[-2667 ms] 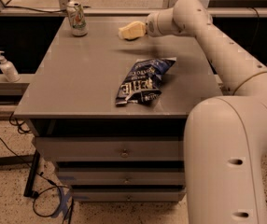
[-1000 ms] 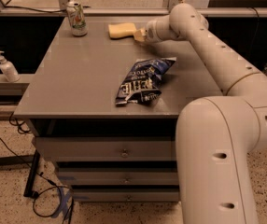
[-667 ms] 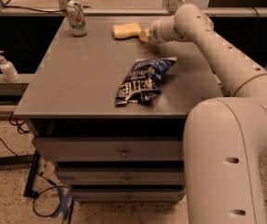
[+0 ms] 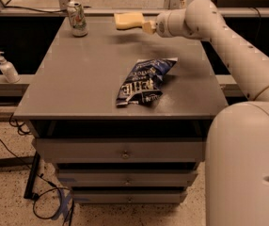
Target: Pick sponge
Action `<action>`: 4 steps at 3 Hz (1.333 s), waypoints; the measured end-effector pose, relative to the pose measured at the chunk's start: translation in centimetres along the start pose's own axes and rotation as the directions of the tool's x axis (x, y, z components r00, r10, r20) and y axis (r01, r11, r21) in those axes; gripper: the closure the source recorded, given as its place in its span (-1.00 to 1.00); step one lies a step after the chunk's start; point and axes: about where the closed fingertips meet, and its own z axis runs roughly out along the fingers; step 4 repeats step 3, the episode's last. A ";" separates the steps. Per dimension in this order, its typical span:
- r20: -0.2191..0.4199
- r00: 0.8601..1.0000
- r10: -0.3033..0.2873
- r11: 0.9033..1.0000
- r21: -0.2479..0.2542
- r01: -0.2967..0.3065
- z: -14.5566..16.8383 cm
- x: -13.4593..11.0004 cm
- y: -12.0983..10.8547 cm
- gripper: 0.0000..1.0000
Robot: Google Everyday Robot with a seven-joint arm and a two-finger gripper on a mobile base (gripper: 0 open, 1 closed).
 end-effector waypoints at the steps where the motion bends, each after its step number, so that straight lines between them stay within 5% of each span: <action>1: 0.050 0.999 -0.015 1.000 -0.014 0.016 -3.7 -2.4 1.4 1.00; 2: 0.090 0.995 -0.030 0.999 -0.020 0.032 -8.5 -4.0 2.6 1.00; 4: 0.089 0.996 -0.028 0.999 -0.021 0.030 -8.6 -3.8 2.6 1.00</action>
Offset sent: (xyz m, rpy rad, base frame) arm -0.1202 -0.0524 0.1099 0.0608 -0.1349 0.0339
